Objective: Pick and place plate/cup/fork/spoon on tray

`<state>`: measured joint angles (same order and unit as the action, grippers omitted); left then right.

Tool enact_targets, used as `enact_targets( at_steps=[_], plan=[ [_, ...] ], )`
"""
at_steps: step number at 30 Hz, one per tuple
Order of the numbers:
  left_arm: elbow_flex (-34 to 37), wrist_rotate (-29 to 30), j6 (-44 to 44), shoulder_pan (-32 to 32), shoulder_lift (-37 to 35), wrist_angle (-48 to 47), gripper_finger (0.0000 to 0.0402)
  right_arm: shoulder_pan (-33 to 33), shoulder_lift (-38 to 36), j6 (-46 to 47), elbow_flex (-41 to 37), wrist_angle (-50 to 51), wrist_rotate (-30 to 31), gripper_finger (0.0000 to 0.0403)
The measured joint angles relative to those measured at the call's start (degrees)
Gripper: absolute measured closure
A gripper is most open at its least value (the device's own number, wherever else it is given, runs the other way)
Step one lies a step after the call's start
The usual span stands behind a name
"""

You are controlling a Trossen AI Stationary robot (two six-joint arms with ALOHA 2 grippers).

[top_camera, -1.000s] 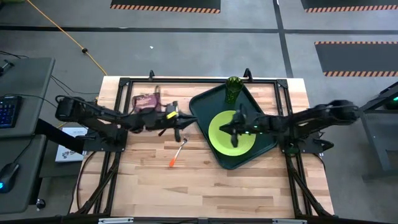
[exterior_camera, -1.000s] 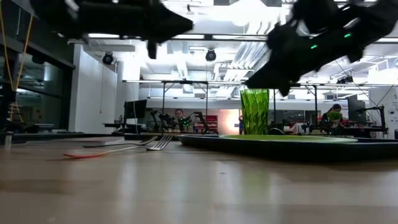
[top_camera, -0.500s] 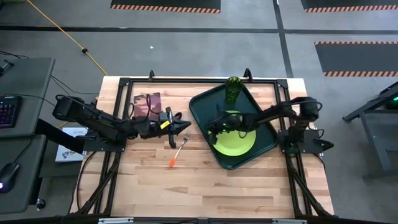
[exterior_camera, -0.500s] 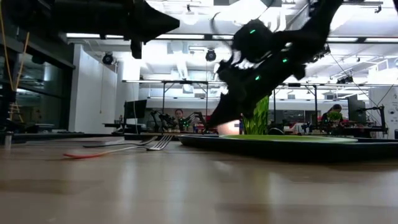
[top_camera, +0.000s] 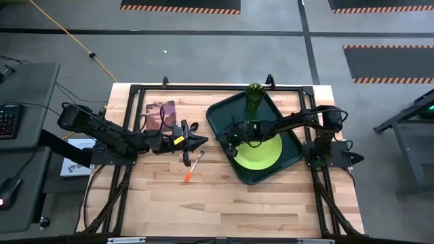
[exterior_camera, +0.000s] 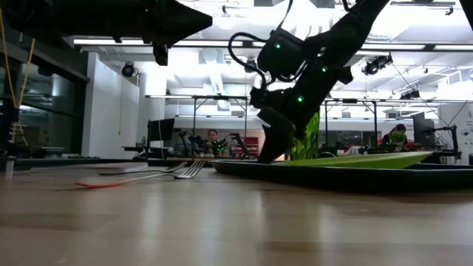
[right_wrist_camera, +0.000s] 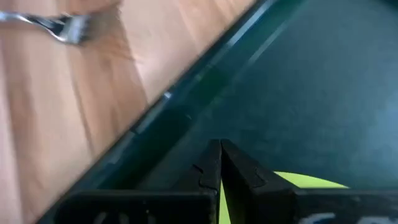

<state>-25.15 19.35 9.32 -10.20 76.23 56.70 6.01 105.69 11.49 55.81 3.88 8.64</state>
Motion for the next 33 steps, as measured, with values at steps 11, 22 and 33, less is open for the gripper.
enact_targets(
  at_steps=[11,22,33],
  plan=[
    [0.00,-0.02,0.00,0.00,0.00,-0.08,0.0399,0.01,-0.29,-3.38,0.07,3.94,4.52,0.0403],
    [0.00,-0.03,0.04,0.00,0.00,-0.43,0.0399,0.41,-8.88,-5.74,-0.16,14.87,10.28,0.0403],
    [0.00,-0.04,0.03,-0.04,0.02,-1.12,0.0399,-7.13,-28.28,4.10,-20.00,1.20,-12.58,0.0403]
  ],
)
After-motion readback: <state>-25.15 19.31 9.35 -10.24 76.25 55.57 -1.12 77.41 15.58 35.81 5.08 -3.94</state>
